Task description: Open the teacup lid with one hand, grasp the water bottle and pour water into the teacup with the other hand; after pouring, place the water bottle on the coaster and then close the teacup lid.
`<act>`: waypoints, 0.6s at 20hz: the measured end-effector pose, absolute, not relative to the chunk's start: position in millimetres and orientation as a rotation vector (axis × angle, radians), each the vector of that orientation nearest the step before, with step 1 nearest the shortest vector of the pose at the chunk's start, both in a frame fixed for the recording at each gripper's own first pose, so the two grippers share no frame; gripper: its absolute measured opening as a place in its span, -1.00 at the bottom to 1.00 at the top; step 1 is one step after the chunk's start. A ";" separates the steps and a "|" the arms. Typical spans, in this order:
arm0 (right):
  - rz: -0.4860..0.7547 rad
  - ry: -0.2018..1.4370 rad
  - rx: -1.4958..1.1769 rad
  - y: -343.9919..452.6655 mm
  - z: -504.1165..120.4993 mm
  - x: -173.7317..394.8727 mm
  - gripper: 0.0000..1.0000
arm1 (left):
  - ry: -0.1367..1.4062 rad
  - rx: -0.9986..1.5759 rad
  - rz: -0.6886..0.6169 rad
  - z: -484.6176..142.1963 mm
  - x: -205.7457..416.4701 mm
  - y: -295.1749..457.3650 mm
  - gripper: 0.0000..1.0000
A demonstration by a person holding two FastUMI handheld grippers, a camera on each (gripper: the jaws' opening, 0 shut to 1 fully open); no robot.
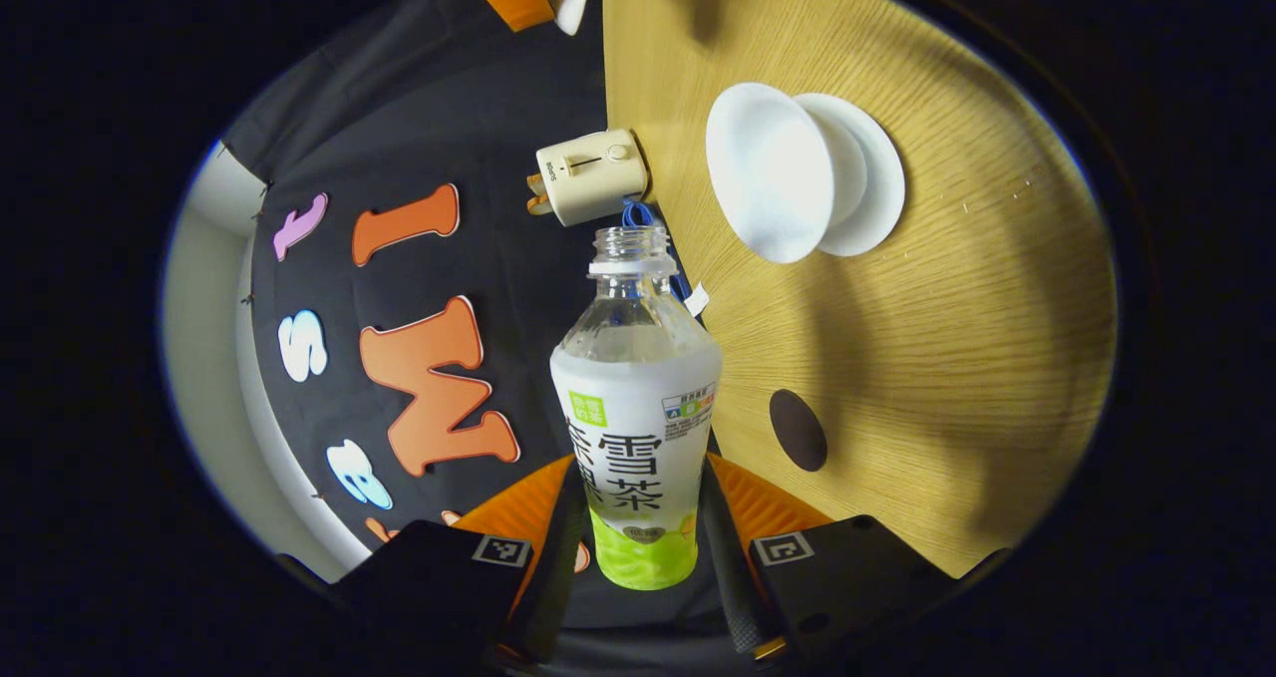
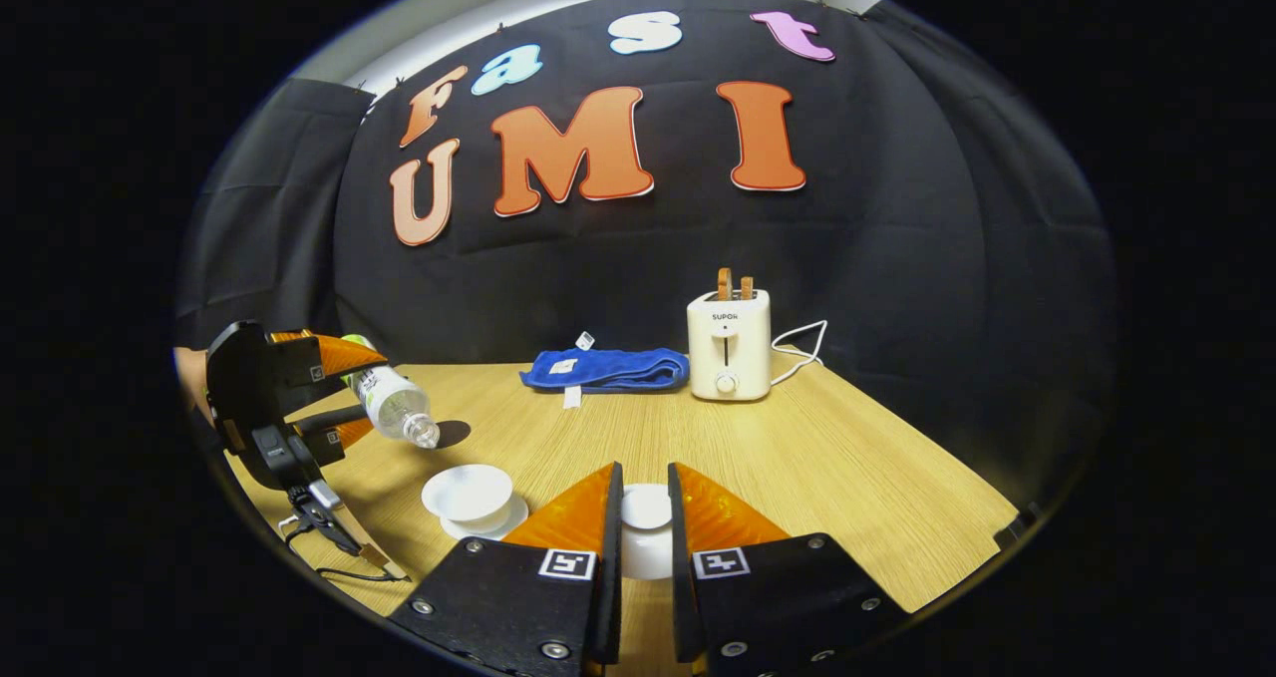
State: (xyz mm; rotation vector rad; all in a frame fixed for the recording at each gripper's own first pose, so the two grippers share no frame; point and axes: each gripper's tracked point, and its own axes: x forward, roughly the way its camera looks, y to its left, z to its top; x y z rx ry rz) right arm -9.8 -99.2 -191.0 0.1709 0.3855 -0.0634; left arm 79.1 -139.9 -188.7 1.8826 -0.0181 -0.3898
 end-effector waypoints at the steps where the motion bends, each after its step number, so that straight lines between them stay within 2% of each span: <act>1: -0.065 0.387 0.173 -99.9 -191.0 -10.2 -0.57 | -0.027 1.890 -0.387 -187.8 78.1 -140.9 0.28; 3: -0.059 0.388 0.167 -98.4 -191.6 -12.1 -0.58 | -0.027 1.901 -0.391 -188.5 79.1 -141.7 0.33; 5: -0.055 0.386 0.159 -97.4 -190.7 -12.8 -0.58 | -0.035 1.913 -0.388 -185.6 81.3 -143.0 0.27; 7: -0.048 0.386 0.159 -95.0 -190.6 -12.8 -0.58 | -0.047 1.928 -0.380 -180.8 82.5 -143.0 0.34; 12: -0.043 0.387 0.155 -93.2 -191.2 -12.3 -0.57 | -0.095 1.976 -0.354 -165.0 88.2 -144.2 0.27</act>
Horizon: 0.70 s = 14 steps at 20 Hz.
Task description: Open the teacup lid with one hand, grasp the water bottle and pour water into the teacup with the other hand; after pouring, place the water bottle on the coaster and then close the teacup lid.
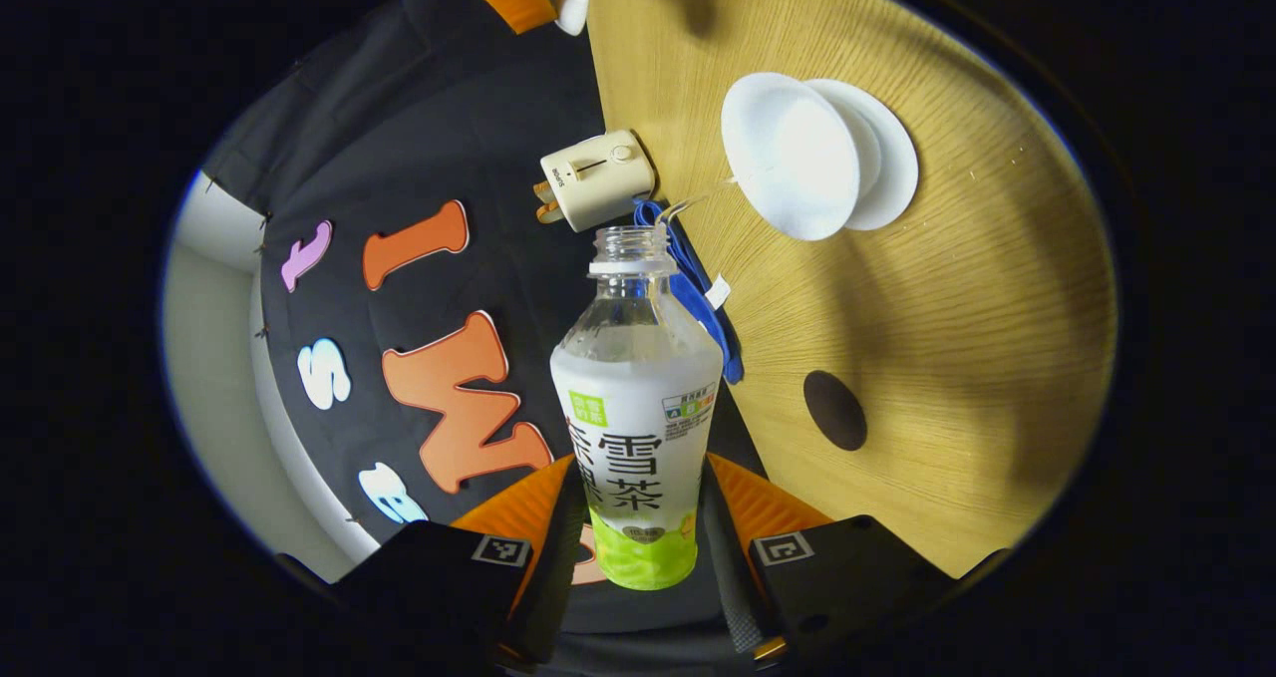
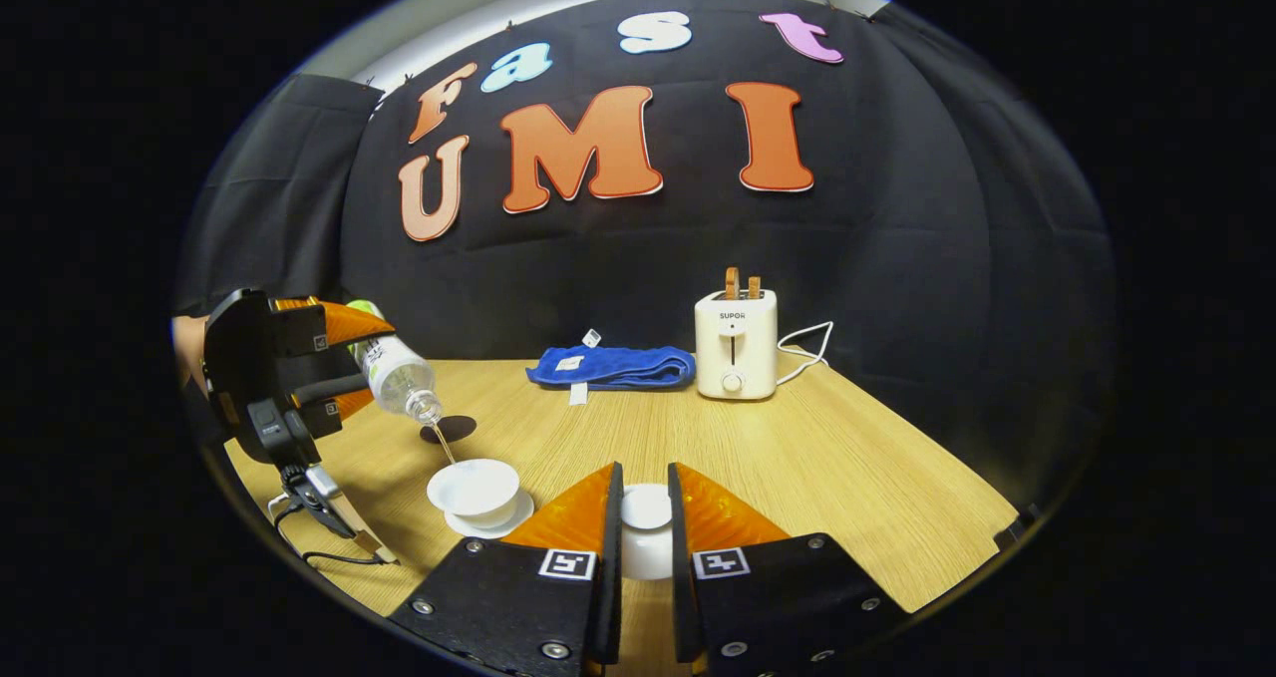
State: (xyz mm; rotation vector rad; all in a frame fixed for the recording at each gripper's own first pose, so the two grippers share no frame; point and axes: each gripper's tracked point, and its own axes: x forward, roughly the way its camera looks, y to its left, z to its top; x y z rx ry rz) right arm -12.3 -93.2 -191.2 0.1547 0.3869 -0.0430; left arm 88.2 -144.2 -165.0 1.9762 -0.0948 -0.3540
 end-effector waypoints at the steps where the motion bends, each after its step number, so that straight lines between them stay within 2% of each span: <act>1: -0.044 0.389 0.153 -92.9 -191.7 -11.6 -0.57 | -0.100 1.988 -0.352 -163.6 88.2 -143.6 0.27; 2: -0.041 0.389 0.152 -91.8 -192.3 -11.7 -0.58 | -0.109 1.998 -0.353 -161.5 89.1 -144.8 0.33; 3: -0.042 0.389 0.151 -91.9 -191.6 -11.3 -0.58 | -0.117 2.009 -0.349 -157.6 88.9 -145.4 0.28; 5: -0.036 0.388 0.150 -90.0 -191.9 -12.2 -0.58 | -0.141 2.033 -0.340 -150.7 89.9 -146.2 0.33; 6: -0.033 0.388 0.148 -89.0 -192.2 -12.2 -0.57 | -0.154 2.047 -0.332 -146.3 90.5 -147.3 0.28; 10: -0.028 0.389 0.143 -86.9 -191.9 -11.9 -0.57 | -0.197 2.087 -0.316 -131.6 89.9 -153.2 0.33; 14: -0.020 0.388 0.144 -83.7 -190.7 -11.1 -0.58 | -0.248 2.131 -0.278 -106.8 93.2 -154.5 0.29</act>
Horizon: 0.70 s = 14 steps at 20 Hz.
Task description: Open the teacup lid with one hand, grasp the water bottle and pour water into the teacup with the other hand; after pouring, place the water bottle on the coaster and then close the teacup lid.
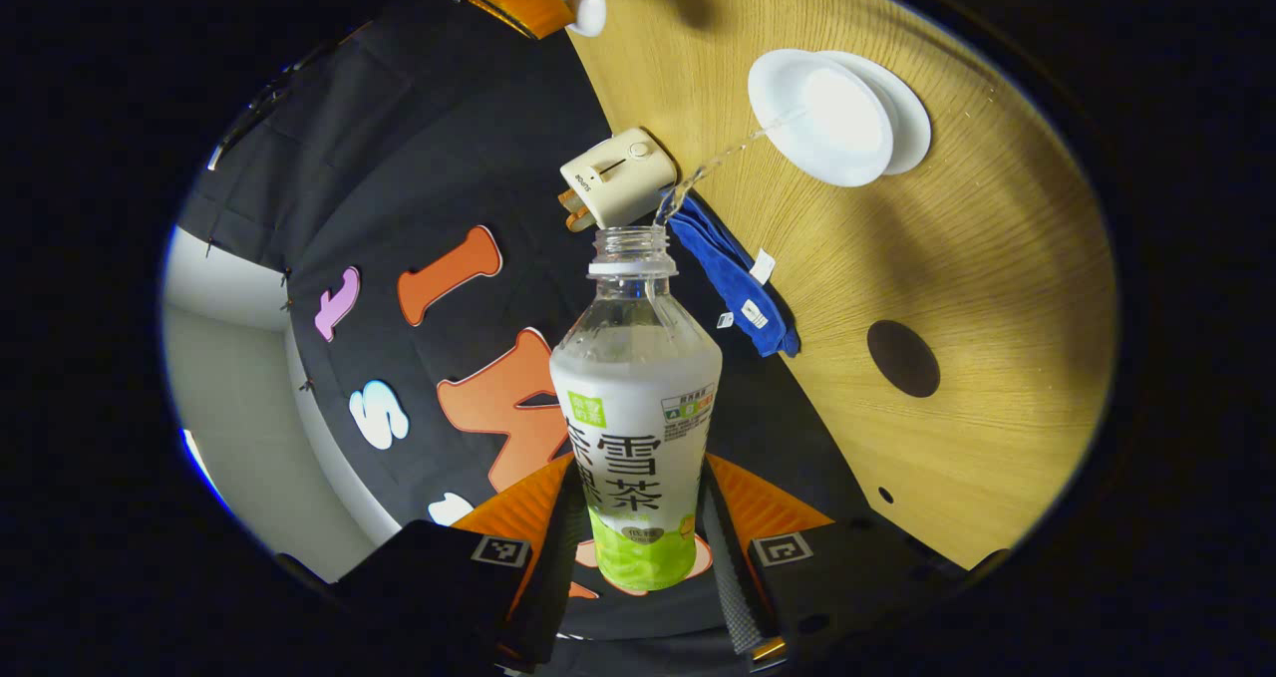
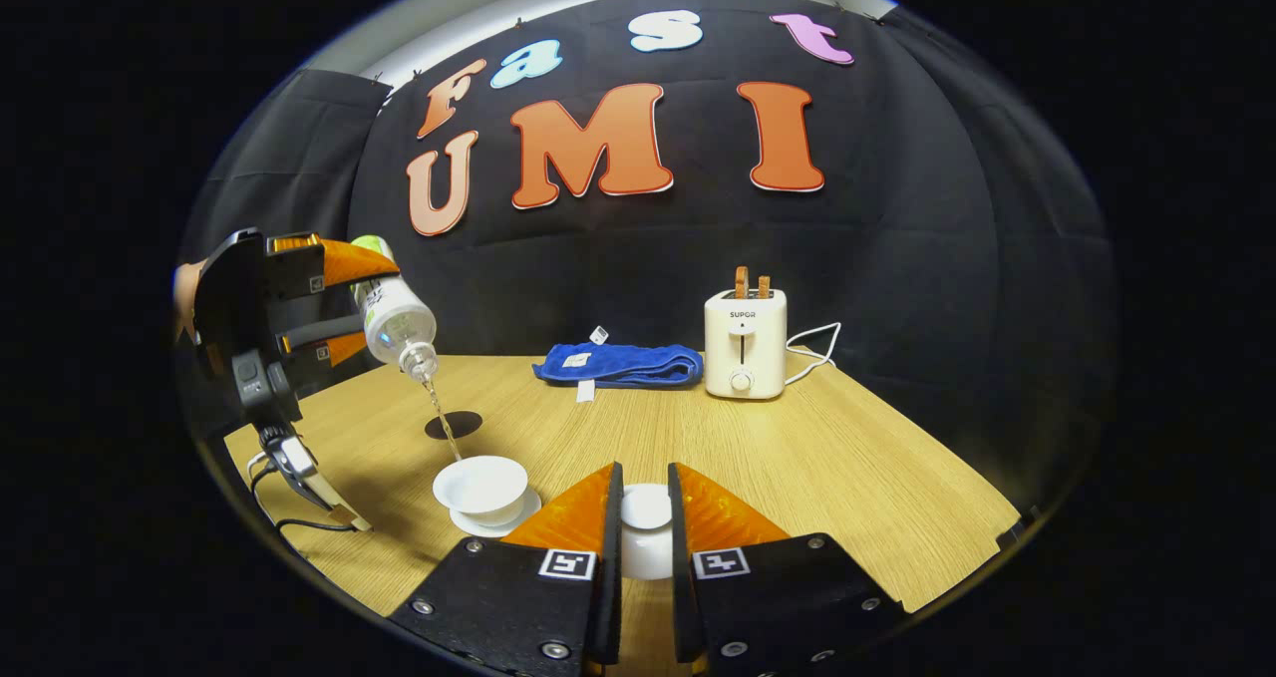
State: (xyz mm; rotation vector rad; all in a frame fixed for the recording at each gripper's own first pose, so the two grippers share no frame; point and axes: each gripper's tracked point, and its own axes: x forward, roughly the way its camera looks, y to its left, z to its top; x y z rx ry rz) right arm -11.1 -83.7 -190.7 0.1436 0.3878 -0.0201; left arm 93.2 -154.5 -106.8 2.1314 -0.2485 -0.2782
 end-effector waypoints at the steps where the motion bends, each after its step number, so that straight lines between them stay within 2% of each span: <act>1: -0.020 0.387 0.143 -83.2 -190.3 -10.6 -0.58 | -0.262 2.144 -0.268 -100.0 95.1 -156.9 0.29; 3: -0.016 0.385 0.141 -81.7 -190.0 -11.0 -0.58 | -0.286 2.171 -0.251 -90.1 96.3 -157.0 0.34; 8: -0.008 0.390 0.133 -78.5 -191.8 -11.5 -0.57 | -0.318 2.207 -0.222 -80.9 96.8 -156.7 0.29; 14: 0.000 0.393 0.129 -76.7 -192.7 -11.4 -0.58 | -0.331 2.222 -0.274 -110.7 90.6 -168.1 0.33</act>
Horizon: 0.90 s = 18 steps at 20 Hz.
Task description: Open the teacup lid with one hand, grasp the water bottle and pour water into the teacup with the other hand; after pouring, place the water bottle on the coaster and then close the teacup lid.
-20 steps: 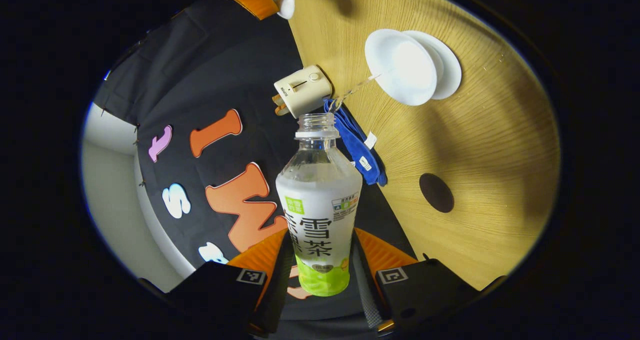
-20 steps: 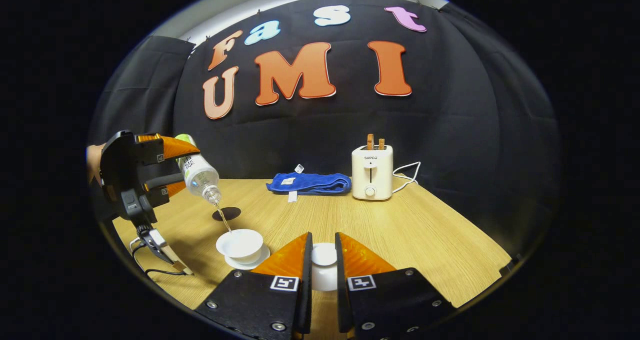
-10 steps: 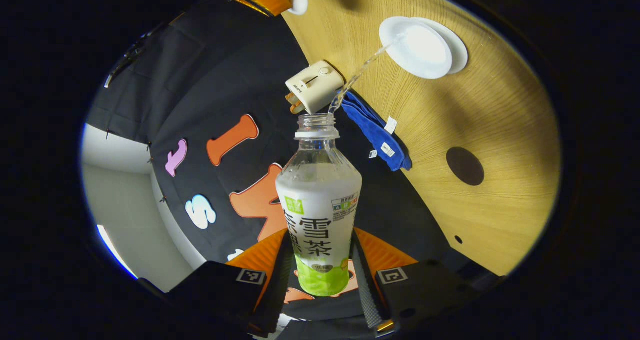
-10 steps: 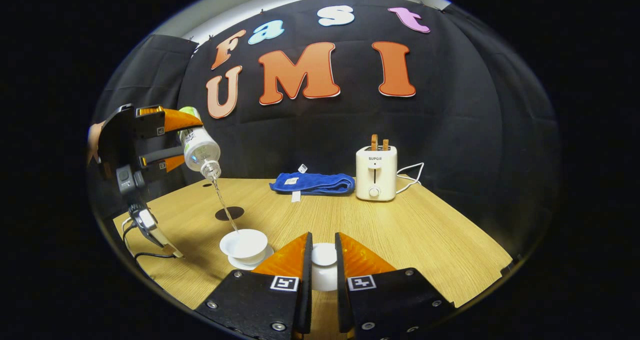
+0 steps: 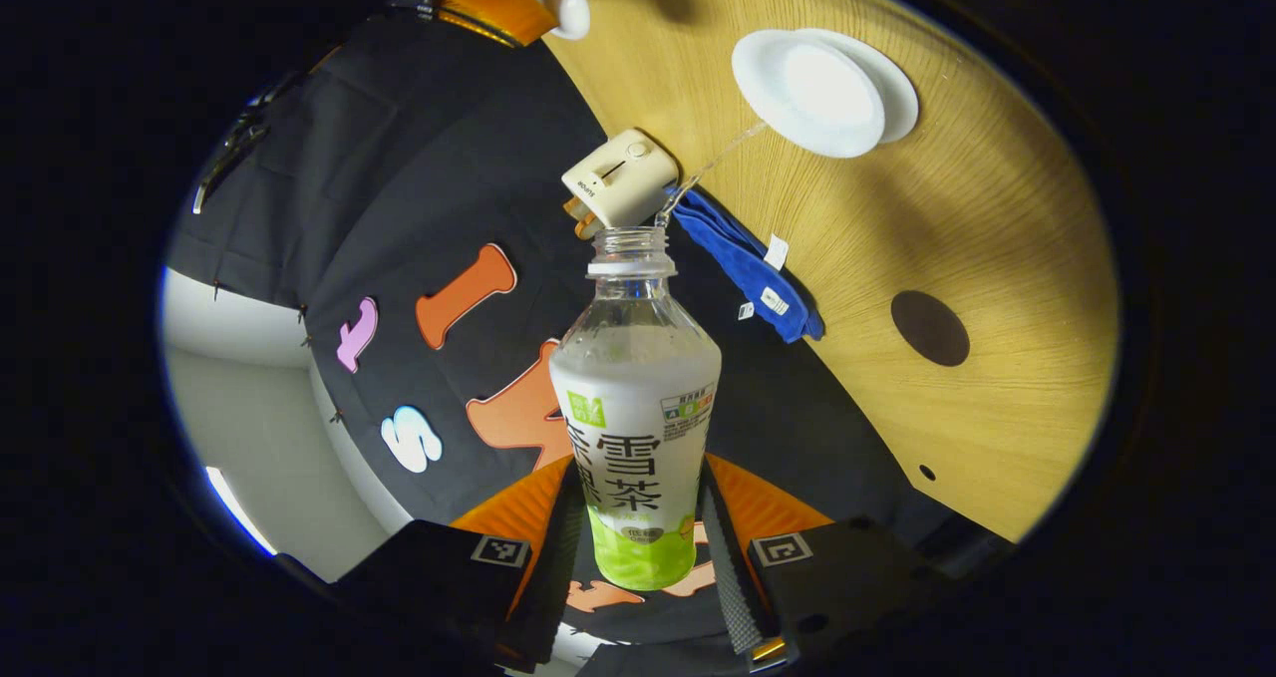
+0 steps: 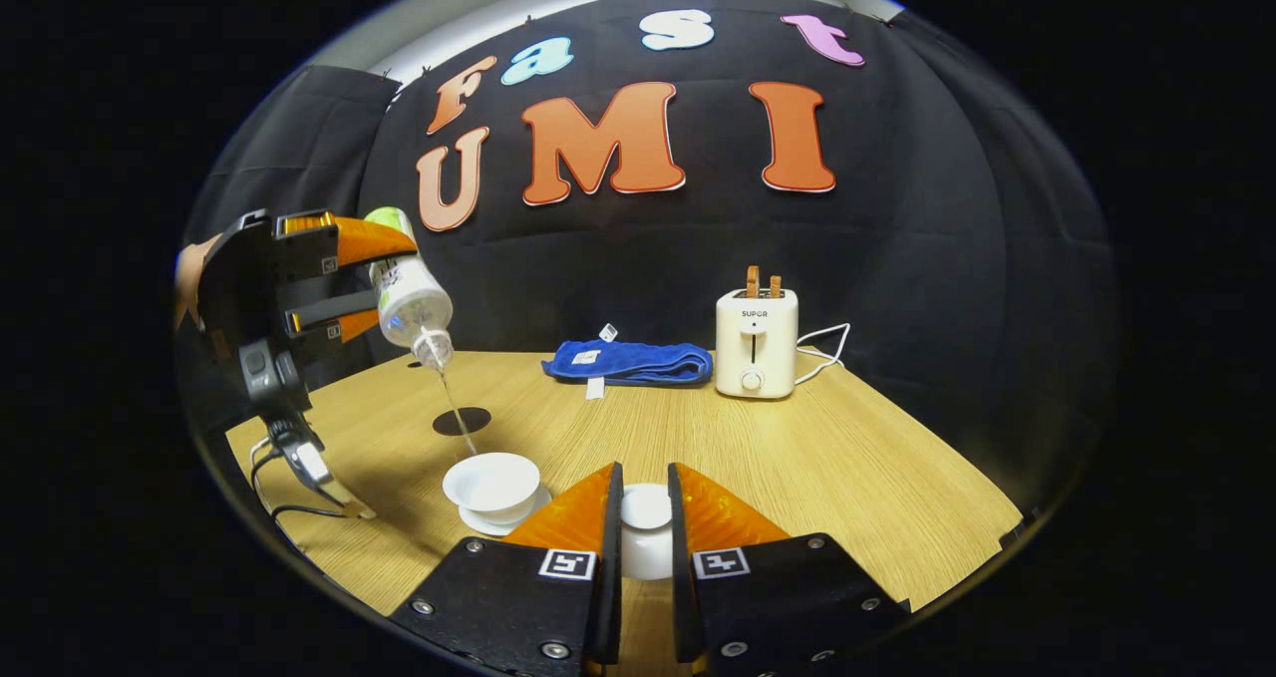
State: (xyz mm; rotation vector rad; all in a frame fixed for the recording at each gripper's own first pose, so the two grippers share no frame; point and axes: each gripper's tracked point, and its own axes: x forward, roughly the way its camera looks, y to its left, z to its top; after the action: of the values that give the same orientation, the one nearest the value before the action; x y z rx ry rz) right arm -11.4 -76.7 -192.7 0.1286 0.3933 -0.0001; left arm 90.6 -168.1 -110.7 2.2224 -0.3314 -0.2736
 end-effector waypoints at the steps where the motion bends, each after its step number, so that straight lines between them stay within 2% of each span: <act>1: -0.001 0.393 0.126 -77.3 -192.7 -11.1 -0.57 | -0.339 2.229 -0.292 -117.8 88.6 -171.7 0.33; 5: 0.007 0.397 0.119 -75.8 -193.0 -11.3 -0.57 | -0.363 2.244 -0.321 -138.6 82.6 -180.6 0.29; 7: 0.014 0.402 0.117 -75.0 -194.1 -11.3 -0.57 | -0.367 2.241 -0.338 -150.1 81.2 -184.4 0.36; 8: 0.017 0.402 0.117 -74.9 -193.2 -10.8 -0.57 | -0.369 2.238 -0.351 -154.4 78.7 -186.0 0.29; 11: 0.031 0.397 0.124 -69.4 -189.6 -9.9 -0.57 | -0.360 2.207 -0.373 -159.7 76.6 -186.1 0.29; 16: 0.058 0.385 0.141 -60.3 -182.4 -6.5 -0.58 | -0.231 1.975 -0.430 -177.5 75.7 -172.5 0.25; 18: 0.078 0.380 0.174 -54.2 -178.8 -6.3 -0.57 | -0.188 1.866 -0.410 -181.7 75.1 -161.0 0.24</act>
State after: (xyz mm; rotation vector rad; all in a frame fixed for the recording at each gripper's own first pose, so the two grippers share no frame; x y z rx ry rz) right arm -6.3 -54.2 -178.8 0.1737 0.3801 0.0779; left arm 75.1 -161.0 -181.7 1.8663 -0.1882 -0.4100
